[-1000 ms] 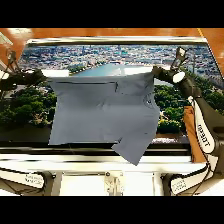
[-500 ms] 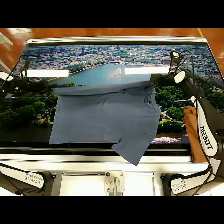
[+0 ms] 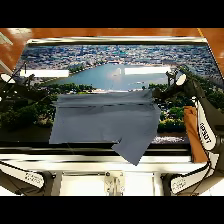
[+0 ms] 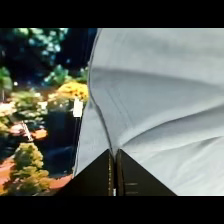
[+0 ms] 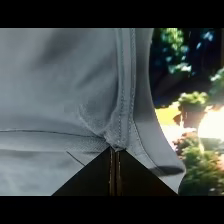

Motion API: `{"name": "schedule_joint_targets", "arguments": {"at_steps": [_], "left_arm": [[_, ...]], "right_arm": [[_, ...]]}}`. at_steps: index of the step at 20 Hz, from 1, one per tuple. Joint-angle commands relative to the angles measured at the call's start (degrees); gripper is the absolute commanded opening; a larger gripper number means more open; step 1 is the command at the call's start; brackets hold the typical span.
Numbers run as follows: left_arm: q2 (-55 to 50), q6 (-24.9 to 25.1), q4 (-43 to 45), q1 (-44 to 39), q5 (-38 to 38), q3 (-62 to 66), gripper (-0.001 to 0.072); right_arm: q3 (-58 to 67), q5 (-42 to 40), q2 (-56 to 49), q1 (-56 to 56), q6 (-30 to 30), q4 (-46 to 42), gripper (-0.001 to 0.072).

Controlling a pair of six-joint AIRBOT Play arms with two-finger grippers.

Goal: Fold the shirts.

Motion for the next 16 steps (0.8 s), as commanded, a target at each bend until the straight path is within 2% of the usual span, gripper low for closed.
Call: {"name": "schedule_joint_targets", "arguments": {"at_steps": [1, 2, 3, 4, 5, 6, 7, 8, 9, 10, 11, 12, 14, 16], "left_arm": [[-1.73, -1.51, 0.57, -0.33, -0.63, 0.02, 0.0036], [-2.05, -1.51, 0.55, -0.39, -0.72, 0.02, 0.0038], [-2.25, -1.53, 0.28, -0.39, -1.05, 0.02, 0.0055], [-2.19, -1.53, 0.17, -0.31, -1.60, 0.15, 0.0216], [-2.05, -1.55, 0.22, -0.02, -3.10, 0.76, 0.0421], [-2.05, -1.51, 0.94, 0.61, -5.97, 2.32, 0.0453], [-1.84, -1.53, 2.84, 1.53, -9.46, 4.28, 0.0317], [-1.03, -1.49, 4.92, 2.80, -13.42, 6.03, 0.0246], [0.59, -1.46, 6.86, 4.42, -16.83, 6.69, 0.0253], [2.51, -1.44, 8.02, 6.21, -19.12, 6.47, 0.0319], [4.79, -1.25, 8.07, 8.44, -20.92, 5.35, 0.0475], [7.32, -0.98, 8.07, 10.64, -21.51, 2.64, 0.0595], [14.10, 2.71, 6.67, 15.50, -20.13, -9.25, 0.0606], [20.81, 6.73, 4.02, 21.07, -15.15, -25.14, 0.0607]], "right_arm": [[-0.02, 1.86, -1.03, 0.11, 1.38, 0.04, 0.0055], [-0.02, 1.88, -1.03, 0.11, 1.38, 0.11, 0.0061], [-0.02, 1.88, -1.01, 0.11, 1.38, 0.72, 0.0121], [0.00, 1.88, -0.83, 0.09, 1.33, 1.57, 0.0287], [0.33, 2.27, -0.35, 0.04, 0.94, 2.23, 0.0484], [1.11, 4.37, 0.57, -0.07, -0.13, 2.32, 0.0573], [2.03, 6.86, 1.90, -0.39, -1.66, 1.92, 0.0575], [2.91, 10.23, 3.80, -0.94, -3.54, 0.90, 0.0575], [3.30, 14.38, 5.88, -1.79, -4.85, -1.20, 0.0575], [3.30, 18.16, 8.15, -3.08, -4.90, -4.74, 0.0574], [3.23, 22.03, 9.86, -4.61, -4.92, -7.54, 0.0559], [2.47, 25.35, 11.47, -6.58, -5.16, -8.31, 0.0520], [-2.62, 27.85, 15.85, -11.30, -5.20, -6.43, 0.0511], [-10.82, 26.14, 20.76, -15.43, -5.66, -2.97, 0.0512]]}}
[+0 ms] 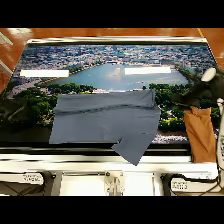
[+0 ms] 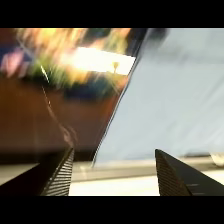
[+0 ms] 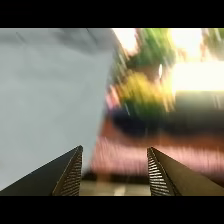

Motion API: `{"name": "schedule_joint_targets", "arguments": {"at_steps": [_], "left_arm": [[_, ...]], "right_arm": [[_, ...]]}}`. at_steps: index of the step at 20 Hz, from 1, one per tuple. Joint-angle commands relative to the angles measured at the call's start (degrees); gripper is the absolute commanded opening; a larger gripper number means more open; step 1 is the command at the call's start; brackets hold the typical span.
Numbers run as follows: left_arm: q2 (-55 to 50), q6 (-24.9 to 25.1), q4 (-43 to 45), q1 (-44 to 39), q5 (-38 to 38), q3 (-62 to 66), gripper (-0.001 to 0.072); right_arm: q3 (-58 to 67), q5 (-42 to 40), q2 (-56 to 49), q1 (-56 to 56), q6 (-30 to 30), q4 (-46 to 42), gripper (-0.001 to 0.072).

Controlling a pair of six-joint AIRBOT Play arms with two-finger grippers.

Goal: Fold the shirts.

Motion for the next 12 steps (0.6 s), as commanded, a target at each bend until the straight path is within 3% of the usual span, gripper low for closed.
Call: {"name": "schedule_joint_targets", "arguments": {"at_steps": [1, 6, 12], "left_arm": [[10.29, 7.43, -3.72, 9.49, 5.62, -21.86, 0.0607], [11.65, 13.14, -8.22, 14.69, 9.75, -35.74, 0.0607], [10.91, 13.31, -11.21, 11.87, 15.43, -37.55, 0.0607]], "right_arm": [[-11.52, 1.77, 8.17, -6.86, -1.22, 4.39, 0.0512], [-22.77, -3.65, 12.46, -8.37, -3.17, 9.90, 0.0512], [-23.78, -9.31, 12.46, -8.37, -4.17, 12.46, 0.0511]]}}
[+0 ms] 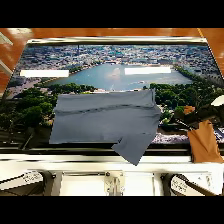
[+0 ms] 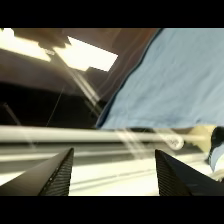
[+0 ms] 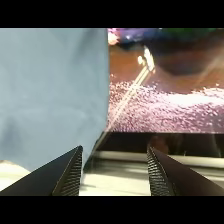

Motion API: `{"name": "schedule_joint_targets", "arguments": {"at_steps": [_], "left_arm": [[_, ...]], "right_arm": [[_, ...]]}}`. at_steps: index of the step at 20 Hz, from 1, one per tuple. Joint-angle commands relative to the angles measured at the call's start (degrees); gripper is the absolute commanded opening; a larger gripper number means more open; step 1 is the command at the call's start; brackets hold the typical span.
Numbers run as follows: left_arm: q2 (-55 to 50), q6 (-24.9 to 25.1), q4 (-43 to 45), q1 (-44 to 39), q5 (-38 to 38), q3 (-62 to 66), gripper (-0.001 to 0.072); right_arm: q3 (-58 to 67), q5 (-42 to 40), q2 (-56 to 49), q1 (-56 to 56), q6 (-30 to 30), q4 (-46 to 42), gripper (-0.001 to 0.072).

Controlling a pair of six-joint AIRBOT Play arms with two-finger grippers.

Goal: Fold the shirts.

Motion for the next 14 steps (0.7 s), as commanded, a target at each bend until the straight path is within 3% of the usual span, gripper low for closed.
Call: {"name": "schedule_joint_targets", "arguments": {"at_steps": [1, 11, 12, 13, 14], "left_arm": [[-0.96, 0.87, -1.68, -2.08, 3.48, -2.12, 0.0607], [-4.52, 2.40, -7.45, -6.84, 7.65, -3.34, 0.0593], [-4.83, 2.40, -7.50, -6.84, 7.74, -4.02, 0.0526], [-5.09, 2.40, -7.50, -6.82, 7.72, -4.70, 0.0310], [-5.25, 2.93, -7.50, -6.84, 7.63, -5.33, 0.0178]], "right_arm": [[-1.03, -3.28, 0.37, -0.20, -0.87, 1.60, 0.0511], [-1.03, -3.98, 0.37, -0.20, -1.46, 1.46, 0.0511], [-1.03, -4.00, 0.37, -0.20, -1.44, 1.46, 0.0511], [-1.07, -3.91, 0.37, -0.20, -1.42, 1.44, 0.0511], [-1.07, -3.34, 0.37, -0.17, -1.42, 1.22, 0.0511]]}}
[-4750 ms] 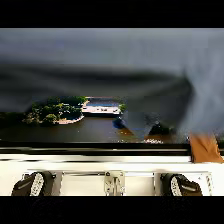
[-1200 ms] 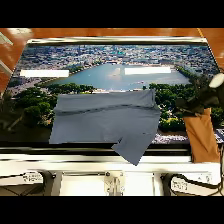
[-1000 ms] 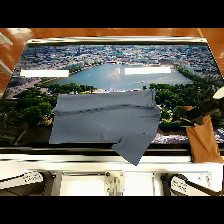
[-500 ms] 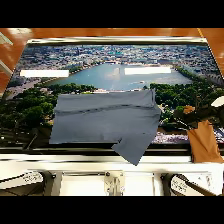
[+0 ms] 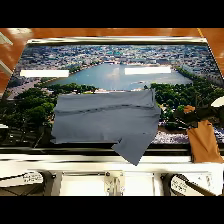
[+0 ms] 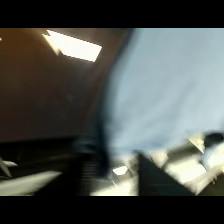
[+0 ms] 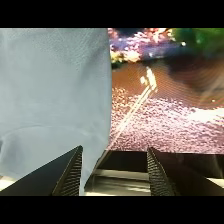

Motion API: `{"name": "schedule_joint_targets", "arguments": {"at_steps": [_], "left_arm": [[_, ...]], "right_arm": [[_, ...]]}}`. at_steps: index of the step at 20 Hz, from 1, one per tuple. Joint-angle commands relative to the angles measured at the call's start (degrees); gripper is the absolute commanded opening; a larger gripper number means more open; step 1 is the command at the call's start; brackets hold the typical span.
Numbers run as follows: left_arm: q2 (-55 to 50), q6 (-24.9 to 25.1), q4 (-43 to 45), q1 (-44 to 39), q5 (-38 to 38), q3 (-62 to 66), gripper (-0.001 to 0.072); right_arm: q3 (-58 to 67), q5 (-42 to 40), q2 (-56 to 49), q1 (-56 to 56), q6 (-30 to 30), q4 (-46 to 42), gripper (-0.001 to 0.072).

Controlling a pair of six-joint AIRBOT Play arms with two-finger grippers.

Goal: Fold the shirts.

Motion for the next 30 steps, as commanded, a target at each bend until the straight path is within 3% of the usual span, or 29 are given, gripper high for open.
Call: {"name": "schedule_joint_targets", "arguments": {"at_steps": [1, 3, 4, 5, 6, 15, 19, 21, 22, 23, 25, 27, 30], "left_arm": [[-0.61, 1.55, -1.07, -0.20, -0.90, -1.66, 0.0129], [-0.59, 2.93, -1.07, -0.20, -2.14, -1.68, 0.0038], [-0.59, 3.06, -1.05, -0.20, -2.21, -1.66, 0.0038], [-0.52, 3.08, -1.05, -0.20, -2.21, -1.66, 0.0037], [-0.50, 3.08, -1.07, -0.20, -2.19, -1.64, 0.0037], [-0.50, 3.32, -1.68, -0.20, -2.19, -1.40, 0.0037], [-0.48, 3.52, -1.68, -0.20, -2.23, -1.40, 0.0037], [-0.48, 3.54, -1.66, -0.20, -2.75, -1.40, 0.0037], [-0.48, 3.63, -1.68, -0.20, -2.71, -1.40, 0.0037], [-0.48, 3.74, -1.68, -0.20, -2.60, -1.40, 0.0037], [-0.48, 4.15, -1.81, -0.17, -2.62, -1.36, 0.0037], [-0.42, 4.83, -2.32, -0.20, -2.62, -1.36, 0.0037], [0.61, 7.08, -4.39, -0.17, -2.71, -0.94, 0.0036]], "right_arm": [[-0.39, 1.18, 0.04, 0.02, -0.02, -0.17, 0.0512], [-3.37, 3.50, 0.07, 0.02, -0.26, 0.57, 0.0513], [-5.77, 3.89, 0.35, 0.02, -0.66, 1.29, 0.0516], [-8.87, 3.54, 1.14, 0.02, -1.46, 3.08, 0.0610], [-11.87, 2.71, 2.19, 0.02, -2.19, 5.51, 0.0624], [-26.71, -7.85, 4.20, 0.26, -4.57, 16.37, 0.0619], [-27.08, -11.41, 2.05, 6.71, -4.63, 16.15, 0.0610], [-27.08, -13.55, 0.66, 9.68, -4.35, 16.31, 0.0503], [-27.08, -14.51, 0.44, 10.47, -4.00, 16.31, 0.0494], [-27.06, -15.54, 0.52, 10.82, -3.61, 16.57, 0.0373], [-26.40, -17.29, 0.52, 10.80, -2.80, 16.68, 0.0242], [-24.61, -16.79, 0.52, 10.80, -3.13, 16.57, 0.0055], [-18.64, -12.94, 0.52, 10.80, -7.45, 16.59, 0.0055]]}}
